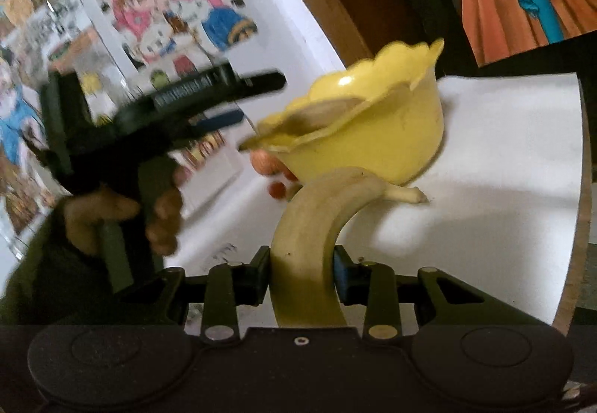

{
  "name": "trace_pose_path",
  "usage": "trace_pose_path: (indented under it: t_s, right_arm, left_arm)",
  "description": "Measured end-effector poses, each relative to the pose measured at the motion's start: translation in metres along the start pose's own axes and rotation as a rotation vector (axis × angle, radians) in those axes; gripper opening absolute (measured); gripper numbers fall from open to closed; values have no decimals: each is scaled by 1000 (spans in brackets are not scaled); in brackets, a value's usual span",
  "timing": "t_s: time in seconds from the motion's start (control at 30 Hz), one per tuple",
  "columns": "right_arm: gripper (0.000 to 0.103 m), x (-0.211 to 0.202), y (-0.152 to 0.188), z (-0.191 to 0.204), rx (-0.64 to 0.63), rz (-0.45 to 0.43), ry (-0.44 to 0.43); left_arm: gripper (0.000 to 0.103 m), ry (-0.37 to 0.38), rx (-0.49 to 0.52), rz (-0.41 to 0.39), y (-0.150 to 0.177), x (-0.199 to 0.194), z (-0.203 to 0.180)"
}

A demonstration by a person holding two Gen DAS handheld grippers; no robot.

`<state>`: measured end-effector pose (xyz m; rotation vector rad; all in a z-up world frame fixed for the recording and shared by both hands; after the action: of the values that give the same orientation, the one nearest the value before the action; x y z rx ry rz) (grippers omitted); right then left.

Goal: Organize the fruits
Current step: 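Lower kiwi and banana into the yellow bowl and open both tools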

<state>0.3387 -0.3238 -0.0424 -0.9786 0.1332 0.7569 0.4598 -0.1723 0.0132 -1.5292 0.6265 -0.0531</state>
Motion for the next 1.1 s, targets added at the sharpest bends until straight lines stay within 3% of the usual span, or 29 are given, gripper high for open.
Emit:
trace_pose_path:
  t_s: [0.27,0.53,0.8,1.1]
  right_arm:
    - [36,-39,-35,23,-56,-125,1]
    - [36,-14,-92,16,-114,-171,62]
    - [36,45,-127,-1,-147,-135,138]
    - [38,93,-126,2,-237,-42,207]
  left_arm:
    - [98,-18,-27,-39,-7,-16,10]
    - [102,-60,-43,-68,-11,-31,31]
    - [102,-106,-72,-52,-3,-38,57]
    - [102,-100,-84,-48,3,-51,61]
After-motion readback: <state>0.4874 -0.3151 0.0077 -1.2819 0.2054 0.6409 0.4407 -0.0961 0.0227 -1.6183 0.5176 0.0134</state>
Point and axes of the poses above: each gripper's, at about its wrist camera, not at the fingertips, and x roughly the way its jaws point, z to its left, y to its underside, the point moved 7 cm from there along x, roughly the way its jaws point, and after that the axes turned 2 degrees about x, right-handed, at the moved point
